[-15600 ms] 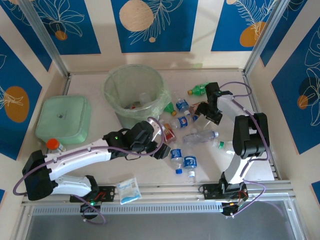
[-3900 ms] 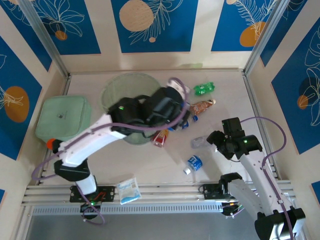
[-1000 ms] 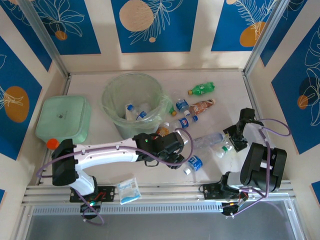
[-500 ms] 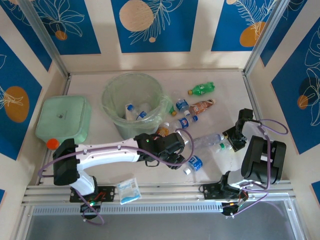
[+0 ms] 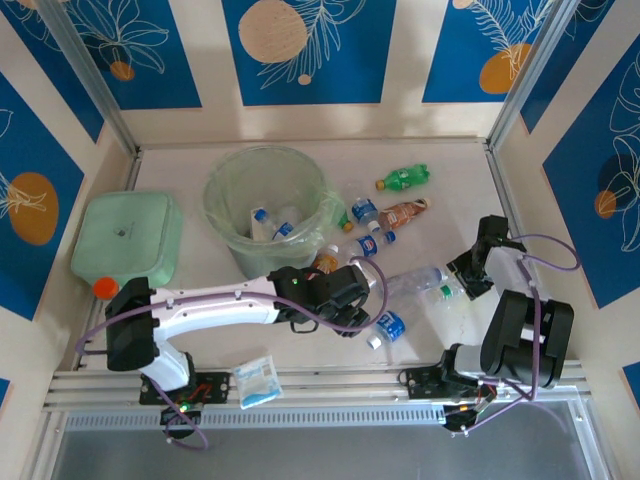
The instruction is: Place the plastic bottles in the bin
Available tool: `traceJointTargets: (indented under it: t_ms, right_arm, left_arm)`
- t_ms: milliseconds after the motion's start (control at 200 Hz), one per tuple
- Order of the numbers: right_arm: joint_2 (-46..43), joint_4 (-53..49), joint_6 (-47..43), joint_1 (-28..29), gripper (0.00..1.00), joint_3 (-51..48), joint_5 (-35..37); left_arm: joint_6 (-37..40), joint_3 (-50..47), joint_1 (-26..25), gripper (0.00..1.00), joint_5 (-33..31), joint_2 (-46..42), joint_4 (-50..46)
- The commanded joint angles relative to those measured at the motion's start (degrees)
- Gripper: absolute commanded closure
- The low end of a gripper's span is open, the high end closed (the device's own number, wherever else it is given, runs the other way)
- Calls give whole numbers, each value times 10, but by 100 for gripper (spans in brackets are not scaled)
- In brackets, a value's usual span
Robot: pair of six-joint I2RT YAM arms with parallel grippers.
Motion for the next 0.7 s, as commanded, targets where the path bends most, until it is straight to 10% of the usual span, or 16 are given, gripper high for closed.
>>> traceJointTargets:
  t_ms: [0,310,695]
  right_arm:
    - [-37,-39,-7,11,46,25,8]
    - [-138,-106,-5,87,49,90,1]
    - [-101,-147,5,370,51,324,48]
  left_arm:
    - [-6,10,-2,26,-20,-19,-7]
    - [-22,-32,-2,27,-31,-38,3]
    - [-70,-132,15,28,-96,-154,-19]
